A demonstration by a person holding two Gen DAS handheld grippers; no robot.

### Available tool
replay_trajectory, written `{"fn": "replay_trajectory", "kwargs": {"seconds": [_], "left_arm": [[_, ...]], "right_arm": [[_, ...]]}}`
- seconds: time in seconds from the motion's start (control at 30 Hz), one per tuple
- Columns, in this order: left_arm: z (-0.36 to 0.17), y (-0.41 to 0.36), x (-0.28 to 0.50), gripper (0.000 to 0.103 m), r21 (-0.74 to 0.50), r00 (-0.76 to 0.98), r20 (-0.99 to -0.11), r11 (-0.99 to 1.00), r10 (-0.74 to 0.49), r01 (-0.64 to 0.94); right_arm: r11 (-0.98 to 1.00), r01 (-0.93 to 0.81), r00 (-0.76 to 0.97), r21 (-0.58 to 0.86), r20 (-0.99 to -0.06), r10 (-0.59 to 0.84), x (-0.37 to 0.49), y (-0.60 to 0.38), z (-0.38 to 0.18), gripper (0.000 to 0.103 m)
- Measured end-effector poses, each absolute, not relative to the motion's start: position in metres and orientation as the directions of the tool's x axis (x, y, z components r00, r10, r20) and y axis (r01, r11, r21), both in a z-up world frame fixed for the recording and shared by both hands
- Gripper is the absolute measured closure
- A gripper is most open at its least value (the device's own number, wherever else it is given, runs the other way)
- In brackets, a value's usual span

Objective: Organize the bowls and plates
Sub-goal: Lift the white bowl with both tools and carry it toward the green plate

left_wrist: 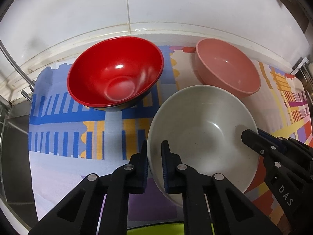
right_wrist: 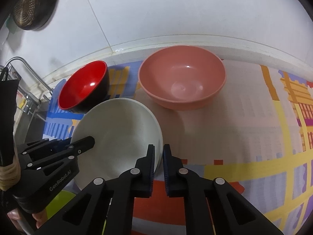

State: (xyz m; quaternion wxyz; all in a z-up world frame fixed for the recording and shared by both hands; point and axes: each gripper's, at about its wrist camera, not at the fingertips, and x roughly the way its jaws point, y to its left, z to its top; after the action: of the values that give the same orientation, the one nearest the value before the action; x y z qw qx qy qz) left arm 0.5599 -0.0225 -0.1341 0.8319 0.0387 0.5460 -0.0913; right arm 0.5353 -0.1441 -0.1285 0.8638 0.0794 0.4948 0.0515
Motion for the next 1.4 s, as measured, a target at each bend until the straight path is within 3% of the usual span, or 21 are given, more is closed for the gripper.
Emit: {"fn": "replay_trajectory", "kwargs": {"seconds": [0.7,1.4], "left_arm": [[-0.075,-0.068,0.487,0.089,-0.107,0.407,-0.882,0.943,-0.236,0.316],[-0.097,-0.149,0.411,0.089,-0.16,0.259,-0.916,0.871,-0.307,0.465]], "right_arm": [[0.976,0.074,0.53,0.207,-0.837,0.138,0.471,-0.189,-0.083,0.093],[0.952,0.256,0.516,0.169,-0.856,0.013,0.365,-0.266,-0.081,0.093]]}}
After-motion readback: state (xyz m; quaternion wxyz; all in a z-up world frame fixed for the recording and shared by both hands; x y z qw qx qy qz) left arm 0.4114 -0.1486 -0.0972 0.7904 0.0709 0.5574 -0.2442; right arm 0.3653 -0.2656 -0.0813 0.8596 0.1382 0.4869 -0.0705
